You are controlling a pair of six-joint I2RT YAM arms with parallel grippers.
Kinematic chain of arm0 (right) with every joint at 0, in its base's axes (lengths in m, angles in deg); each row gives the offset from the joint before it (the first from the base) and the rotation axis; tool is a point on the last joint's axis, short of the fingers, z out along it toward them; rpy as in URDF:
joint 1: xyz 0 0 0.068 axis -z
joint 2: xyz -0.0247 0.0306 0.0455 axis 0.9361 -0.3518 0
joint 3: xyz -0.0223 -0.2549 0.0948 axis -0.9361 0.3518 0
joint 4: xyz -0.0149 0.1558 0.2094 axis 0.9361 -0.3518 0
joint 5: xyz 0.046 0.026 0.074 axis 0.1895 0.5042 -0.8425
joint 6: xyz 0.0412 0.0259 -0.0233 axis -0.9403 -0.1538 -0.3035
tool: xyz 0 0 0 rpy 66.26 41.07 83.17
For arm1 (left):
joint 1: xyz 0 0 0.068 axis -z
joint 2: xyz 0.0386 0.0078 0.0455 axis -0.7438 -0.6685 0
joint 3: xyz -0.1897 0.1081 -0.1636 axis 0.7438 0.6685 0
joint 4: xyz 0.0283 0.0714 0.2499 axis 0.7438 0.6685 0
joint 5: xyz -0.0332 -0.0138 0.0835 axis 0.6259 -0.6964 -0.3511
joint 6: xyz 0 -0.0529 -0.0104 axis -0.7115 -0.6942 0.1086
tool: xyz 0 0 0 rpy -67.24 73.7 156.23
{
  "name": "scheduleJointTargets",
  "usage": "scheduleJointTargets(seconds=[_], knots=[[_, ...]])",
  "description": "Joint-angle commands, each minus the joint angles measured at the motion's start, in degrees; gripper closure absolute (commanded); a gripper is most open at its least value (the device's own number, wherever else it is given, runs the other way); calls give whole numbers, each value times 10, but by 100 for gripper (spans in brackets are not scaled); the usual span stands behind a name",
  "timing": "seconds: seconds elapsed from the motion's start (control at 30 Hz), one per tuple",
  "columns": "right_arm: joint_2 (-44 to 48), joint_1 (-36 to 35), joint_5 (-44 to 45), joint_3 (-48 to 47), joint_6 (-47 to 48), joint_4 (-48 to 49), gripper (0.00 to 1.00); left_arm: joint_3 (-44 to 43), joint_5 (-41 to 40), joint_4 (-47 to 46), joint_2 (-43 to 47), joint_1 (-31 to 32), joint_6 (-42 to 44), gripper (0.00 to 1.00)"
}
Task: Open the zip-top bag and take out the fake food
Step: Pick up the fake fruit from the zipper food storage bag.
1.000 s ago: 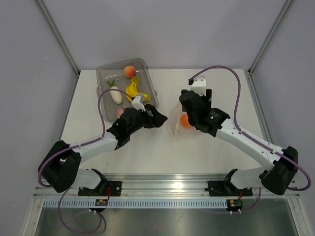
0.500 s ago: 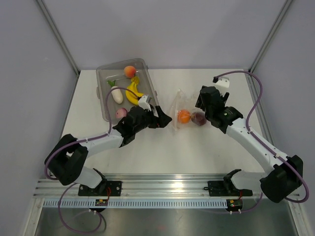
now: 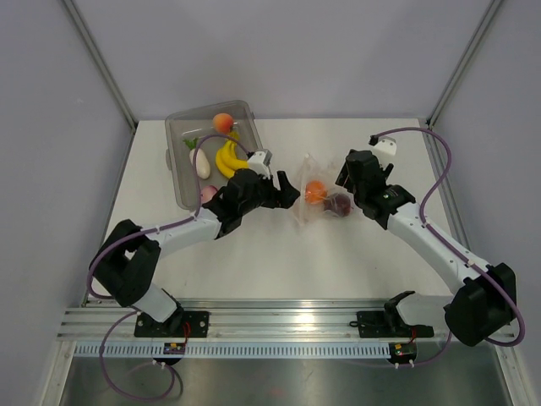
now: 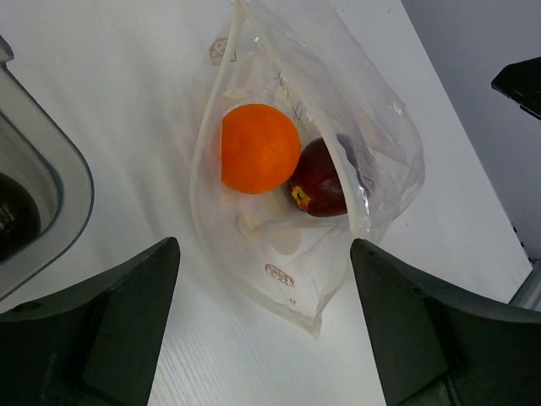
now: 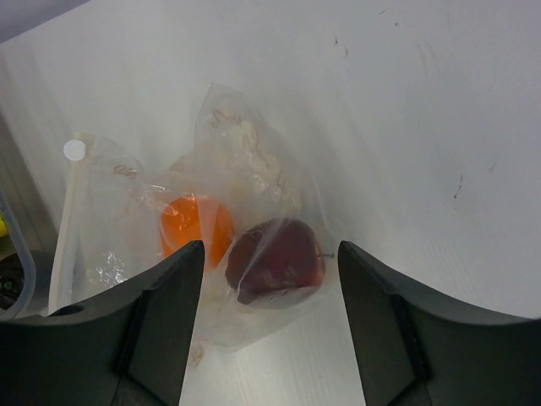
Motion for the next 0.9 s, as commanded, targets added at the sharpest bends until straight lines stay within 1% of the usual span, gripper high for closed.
scheduleJointTargets(seconds=[0.0, 0.13, 0.17, 0.27, 0.43, 0.67, 0.87], knots=[[16, 8, -4, 5, -11, 26, 29, -30, -15, 12, -25, 0, 20, 16], [17, 13, -7, 6, -16, 27, 28, -44, -21, 28, -34, 0, 24, 18], [16, 16, -9, 7, -19, 26, 29, -47, -24, 38, -37, -1, 14, 18], [16, 18, -16, 6, -19, 26, 28, -31, -19, 22, -33, -11, -5, 20], [16, 24, -19, 13, -24, 29, 28, -28, -2, 11, -28, -14, 4, 22], [9, 36, -45, 20, -23, 45, 28, -41, 16, 9, -40, -13, 68, 22], [-7, 57, -82, 20, -29, 53, 28, -59, 20, 20, -57, -13, 83, 24]])
